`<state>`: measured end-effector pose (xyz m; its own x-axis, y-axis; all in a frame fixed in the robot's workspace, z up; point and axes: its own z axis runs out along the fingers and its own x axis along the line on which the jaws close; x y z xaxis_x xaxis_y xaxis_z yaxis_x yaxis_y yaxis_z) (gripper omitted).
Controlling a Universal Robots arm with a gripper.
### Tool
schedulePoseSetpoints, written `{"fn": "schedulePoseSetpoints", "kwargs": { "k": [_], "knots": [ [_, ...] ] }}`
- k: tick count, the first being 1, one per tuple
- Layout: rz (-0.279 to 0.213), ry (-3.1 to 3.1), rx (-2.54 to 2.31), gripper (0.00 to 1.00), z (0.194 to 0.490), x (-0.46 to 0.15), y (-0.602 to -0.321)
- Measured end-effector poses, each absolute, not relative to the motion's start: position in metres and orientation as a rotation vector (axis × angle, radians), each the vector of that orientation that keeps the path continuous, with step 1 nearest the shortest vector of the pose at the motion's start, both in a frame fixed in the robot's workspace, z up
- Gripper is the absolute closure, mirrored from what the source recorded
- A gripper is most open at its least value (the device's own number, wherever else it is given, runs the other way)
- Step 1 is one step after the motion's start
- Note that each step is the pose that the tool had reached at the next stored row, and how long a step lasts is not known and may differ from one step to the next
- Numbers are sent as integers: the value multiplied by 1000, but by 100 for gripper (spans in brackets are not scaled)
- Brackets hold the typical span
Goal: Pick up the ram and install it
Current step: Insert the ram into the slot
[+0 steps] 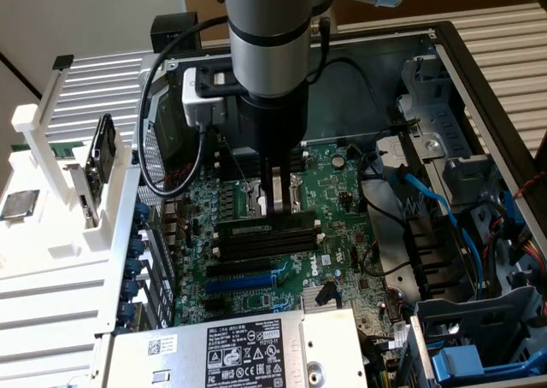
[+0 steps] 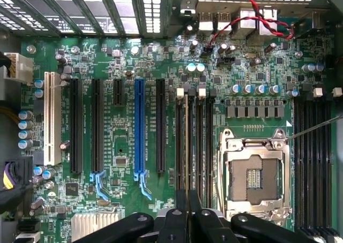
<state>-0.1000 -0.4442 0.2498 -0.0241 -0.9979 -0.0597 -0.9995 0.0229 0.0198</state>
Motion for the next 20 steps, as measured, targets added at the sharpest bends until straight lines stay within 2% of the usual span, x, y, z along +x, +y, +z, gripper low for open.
{"fn": "schedulePoseSetpoints", "kwargs": {
  "k": [15,20],
  "knots": [
    [87,2226,-2174,88,249,-98,-447],
    [73,2219,-2168,88,248,-98,-447]
  ]
}}
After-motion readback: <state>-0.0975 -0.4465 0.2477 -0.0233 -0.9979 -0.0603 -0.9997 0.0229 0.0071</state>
